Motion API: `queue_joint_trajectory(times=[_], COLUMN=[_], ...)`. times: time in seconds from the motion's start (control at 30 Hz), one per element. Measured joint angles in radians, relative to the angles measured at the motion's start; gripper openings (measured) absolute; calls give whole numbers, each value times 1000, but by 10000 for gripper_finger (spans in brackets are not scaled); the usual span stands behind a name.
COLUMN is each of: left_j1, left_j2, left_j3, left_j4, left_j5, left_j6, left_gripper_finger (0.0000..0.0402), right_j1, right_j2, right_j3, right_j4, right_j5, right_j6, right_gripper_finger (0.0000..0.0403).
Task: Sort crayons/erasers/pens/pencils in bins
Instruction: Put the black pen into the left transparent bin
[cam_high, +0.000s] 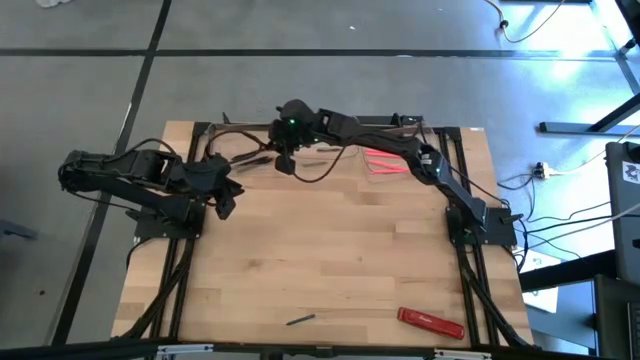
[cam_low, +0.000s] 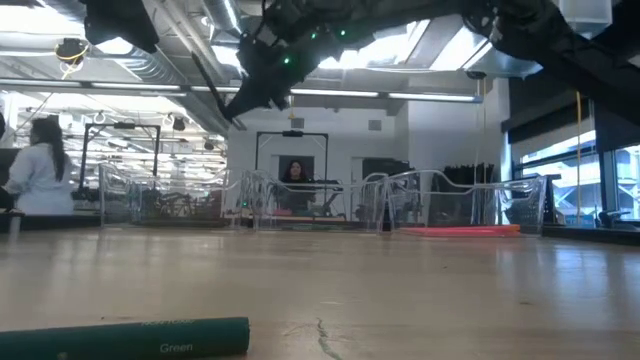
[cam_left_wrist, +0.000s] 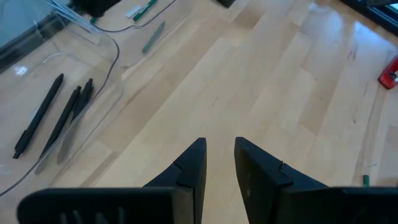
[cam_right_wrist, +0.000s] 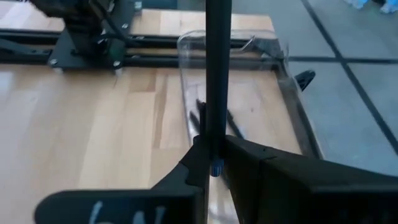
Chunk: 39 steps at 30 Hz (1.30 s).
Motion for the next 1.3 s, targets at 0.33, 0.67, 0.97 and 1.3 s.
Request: queue_joint_trajectory(times=[0.33, 0.67, 0.97, 1.3], left_j1=[0, 0, 0, 0], left_j2=[0, 0, 0, 0], left_j3=[0, 0, -1, -1], left_j4=[1, 2, 2, 2], left_j5=[0, 0, 0, 0], left_j6=[0, -26, -21, -18], left_gripper_finger=[76, 76, 76, 76], right_j1=[-22, -38, -38, -38], right_j2=[112, 171, 172, 172], right_j3=[0, 0, 0, 0], right_j4=[144, 179, 196, 195], right_j5=[2, 2, 35, 36], right_j6=[1, 7, 6, 6], right_gripper_finger=[39, 39, 40, 57])
